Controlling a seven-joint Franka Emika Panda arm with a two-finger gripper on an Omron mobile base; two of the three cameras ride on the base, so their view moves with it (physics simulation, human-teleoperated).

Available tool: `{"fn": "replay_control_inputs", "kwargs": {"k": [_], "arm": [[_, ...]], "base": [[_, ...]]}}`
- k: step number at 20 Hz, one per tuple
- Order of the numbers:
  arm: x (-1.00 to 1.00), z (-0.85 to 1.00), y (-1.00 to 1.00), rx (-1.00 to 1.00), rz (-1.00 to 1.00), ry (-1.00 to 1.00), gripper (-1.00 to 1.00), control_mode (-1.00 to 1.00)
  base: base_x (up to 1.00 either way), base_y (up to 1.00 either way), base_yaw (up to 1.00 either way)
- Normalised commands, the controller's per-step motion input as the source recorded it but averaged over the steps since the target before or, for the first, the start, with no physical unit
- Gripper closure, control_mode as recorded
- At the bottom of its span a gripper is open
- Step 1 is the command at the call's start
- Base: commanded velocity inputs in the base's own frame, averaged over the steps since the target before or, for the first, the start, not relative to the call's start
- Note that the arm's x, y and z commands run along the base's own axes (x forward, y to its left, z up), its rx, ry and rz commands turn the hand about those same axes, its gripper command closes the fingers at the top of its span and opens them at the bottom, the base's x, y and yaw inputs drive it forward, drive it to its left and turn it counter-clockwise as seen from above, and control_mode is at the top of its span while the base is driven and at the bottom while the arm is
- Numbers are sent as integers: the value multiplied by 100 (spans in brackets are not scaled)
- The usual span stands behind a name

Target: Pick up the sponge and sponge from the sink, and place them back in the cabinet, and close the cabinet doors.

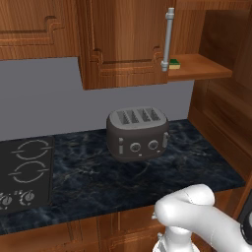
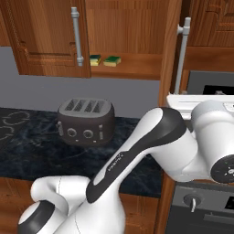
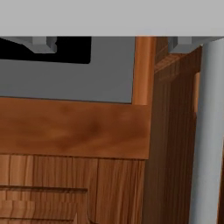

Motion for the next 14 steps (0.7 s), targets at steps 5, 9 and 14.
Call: {"fn": "replay_control_inputs", "kwargs": {"k": [5,9,14], "arm": [[13,0,0,0,0,0,-100,-100],[5,-1,0,0,0,0,-100,-100],[3,-2,22,-1,0,0,-100,-100]], "base": [[0,0,0],[0,0,0],[0,0,0]]}}
